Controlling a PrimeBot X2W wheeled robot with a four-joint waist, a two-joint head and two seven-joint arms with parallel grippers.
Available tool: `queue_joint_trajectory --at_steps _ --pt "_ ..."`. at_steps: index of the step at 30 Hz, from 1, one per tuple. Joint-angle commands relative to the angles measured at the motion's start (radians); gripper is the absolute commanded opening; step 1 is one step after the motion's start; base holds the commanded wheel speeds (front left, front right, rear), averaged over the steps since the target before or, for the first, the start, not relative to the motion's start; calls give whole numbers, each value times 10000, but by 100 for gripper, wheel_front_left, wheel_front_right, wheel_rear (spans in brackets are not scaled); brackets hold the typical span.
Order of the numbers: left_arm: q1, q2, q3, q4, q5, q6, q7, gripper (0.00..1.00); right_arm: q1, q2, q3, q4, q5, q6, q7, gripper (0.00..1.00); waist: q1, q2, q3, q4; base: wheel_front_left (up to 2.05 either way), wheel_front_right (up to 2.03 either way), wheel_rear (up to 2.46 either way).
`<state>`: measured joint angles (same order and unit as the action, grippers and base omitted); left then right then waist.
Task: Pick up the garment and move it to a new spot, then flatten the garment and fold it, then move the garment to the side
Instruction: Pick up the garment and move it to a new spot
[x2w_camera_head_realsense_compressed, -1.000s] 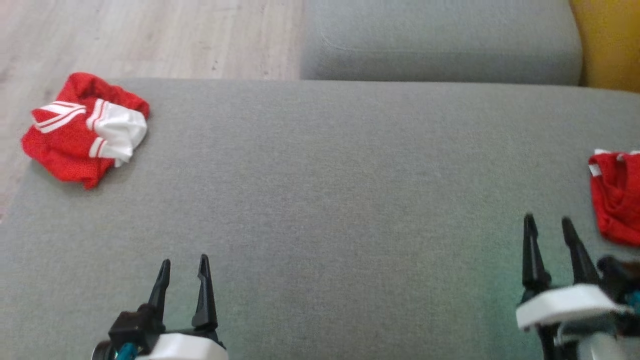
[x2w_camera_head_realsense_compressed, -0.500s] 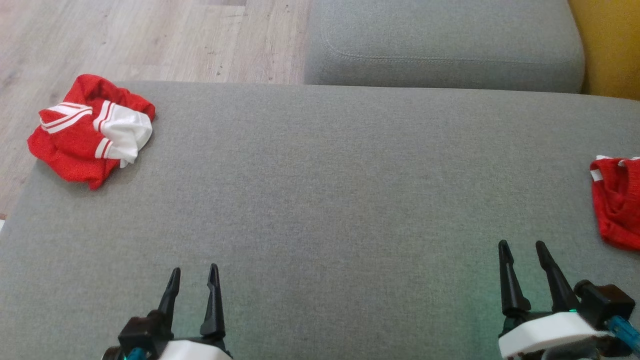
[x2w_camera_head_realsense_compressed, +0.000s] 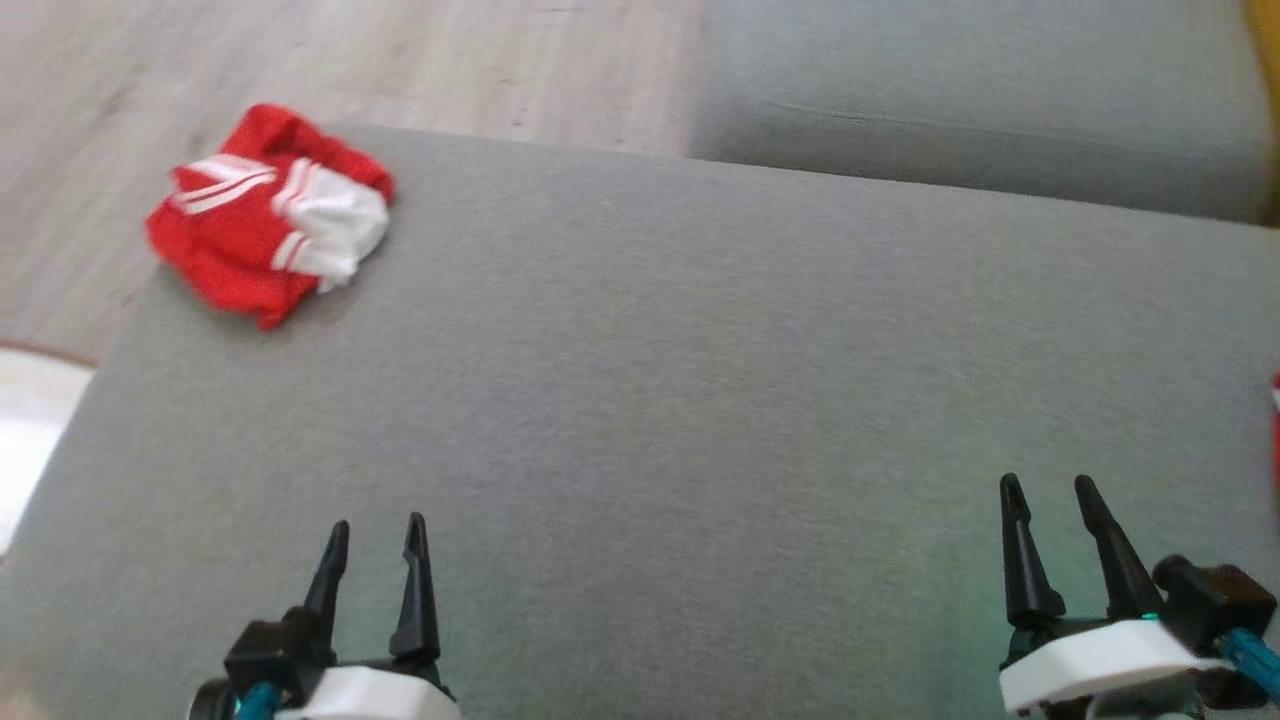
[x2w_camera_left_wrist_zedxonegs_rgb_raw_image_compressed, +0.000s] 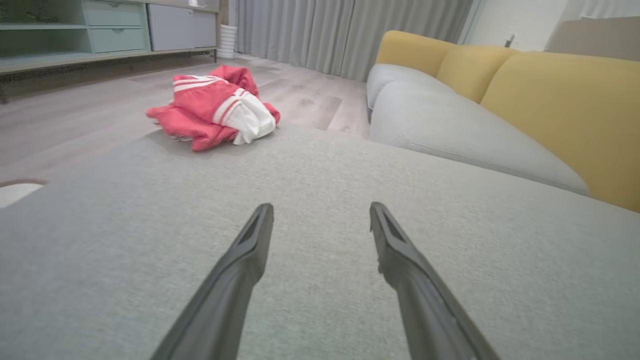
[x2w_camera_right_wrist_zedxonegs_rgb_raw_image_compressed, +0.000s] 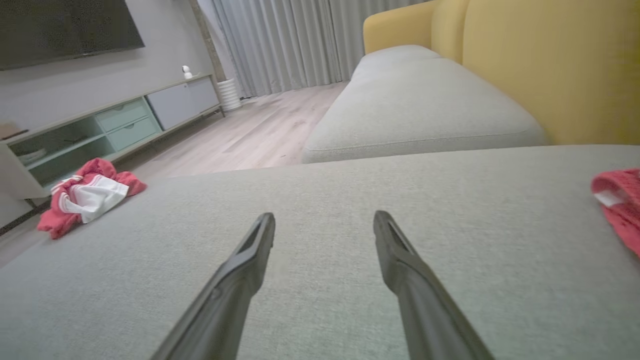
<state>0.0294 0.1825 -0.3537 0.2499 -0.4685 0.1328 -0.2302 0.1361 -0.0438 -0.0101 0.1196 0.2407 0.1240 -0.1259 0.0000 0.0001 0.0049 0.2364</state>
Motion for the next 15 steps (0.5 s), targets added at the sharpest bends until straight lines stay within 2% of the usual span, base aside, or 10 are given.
queue_joint_trajectory --at_steps 1,6,7,10,15 --pt "-491 191 449 -351 -86 66 -113 100 -220 -65 236 -403 20 67 -56 100 0 -1 -30 782 0 0 0" --pt "-438 370 645 -554 -97 177 -147 100 -324 -65 361 -455 1 67 -43 100 0 -1 -49 2103 0 0 0" --pt "-438 370 645 -554 -97 177 -147 100 -324 -65 361 -455 1 67 -43 100 0 -1 -49 2103 0 0 0" --pt "-357 459 727 -700 -110 251 -141 100 -376 -65 423 -480 4 67 -40 100 0 -1 -50 2828 0 0 0" --pt "24 438 1193 -1173 -248 539 -230 100 -943 -64 1110 -469 -184 67 214 100 0 -1 325 3073 0 0 0"
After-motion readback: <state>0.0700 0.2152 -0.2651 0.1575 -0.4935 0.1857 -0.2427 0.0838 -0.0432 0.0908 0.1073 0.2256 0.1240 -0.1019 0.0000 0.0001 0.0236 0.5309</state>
